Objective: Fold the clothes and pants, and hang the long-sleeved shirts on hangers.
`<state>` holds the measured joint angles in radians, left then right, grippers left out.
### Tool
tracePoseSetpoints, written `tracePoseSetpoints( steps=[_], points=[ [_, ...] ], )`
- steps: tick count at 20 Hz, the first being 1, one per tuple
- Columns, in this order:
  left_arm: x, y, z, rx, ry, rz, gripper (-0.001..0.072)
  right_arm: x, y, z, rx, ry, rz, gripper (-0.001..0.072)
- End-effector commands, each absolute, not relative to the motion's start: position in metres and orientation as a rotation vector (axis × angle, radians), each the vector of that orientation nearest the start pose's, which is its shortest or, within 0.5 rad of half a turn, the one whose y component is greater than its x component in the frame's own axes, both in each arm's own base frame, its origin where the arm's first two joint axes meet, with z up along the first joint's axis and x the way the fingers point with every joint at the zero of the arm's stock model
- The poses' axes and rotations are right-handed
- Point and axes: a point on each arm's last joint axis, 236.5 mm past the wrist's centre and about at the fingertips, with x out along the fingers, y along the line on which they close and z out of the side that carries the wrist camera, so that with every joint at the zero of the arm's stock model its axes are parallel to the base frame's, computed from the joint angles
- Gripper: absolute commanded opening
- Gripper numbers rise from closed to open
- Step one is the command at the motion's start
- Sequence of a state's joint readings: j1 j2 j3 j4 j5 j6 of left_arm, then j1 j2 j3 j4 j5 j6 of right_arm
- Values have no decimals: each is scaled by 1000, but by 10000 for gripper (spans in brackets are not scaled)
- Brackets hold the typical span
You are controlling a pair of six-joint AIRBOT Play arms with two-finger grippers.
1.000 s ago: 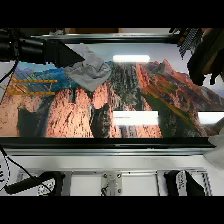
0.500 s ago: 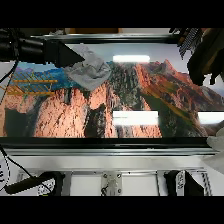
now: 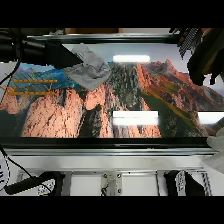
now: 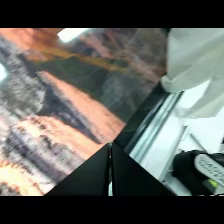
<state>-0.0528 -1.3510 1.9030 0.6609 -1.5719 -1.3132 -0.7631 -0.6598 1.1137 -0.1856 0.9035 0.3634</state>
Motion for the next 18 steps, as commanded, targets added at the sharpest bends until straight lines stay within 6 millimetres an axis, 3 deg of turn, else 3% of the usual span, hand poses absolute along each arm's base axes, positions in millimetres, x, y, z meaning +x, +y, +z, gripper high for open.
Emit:
tracePoseSetpoints(
  steps=[1,5,7,10,13,14,16,18],
  points=[
    [372,-185,263,-122,913,-806,15,336,37,349,-54,-6,515,436],
    [374,-207,237,-111,907,-781,15,356,135,272,-89,247,741,435],
    [370,-218,214,-148,909,-771,15,349,188,242,-106,340,863,435],
    [361,-226,179,-189,921,-744,15,332,241,212,-116,427,1007,435],
    [350,-228,159,-201,944,-736,15,325,263,195,-109,475,1063,431],
    [348,-227,155,-206,948,-731,15,326,263,192,-109,483,1066,368],
    [344,-226,149,-205,965,-729,15,326,263,191,-109,485,1066,30],
    [343,-226,149,-205,971,-732,15,325,264,191,-109,489,1070,18]
  ],
)
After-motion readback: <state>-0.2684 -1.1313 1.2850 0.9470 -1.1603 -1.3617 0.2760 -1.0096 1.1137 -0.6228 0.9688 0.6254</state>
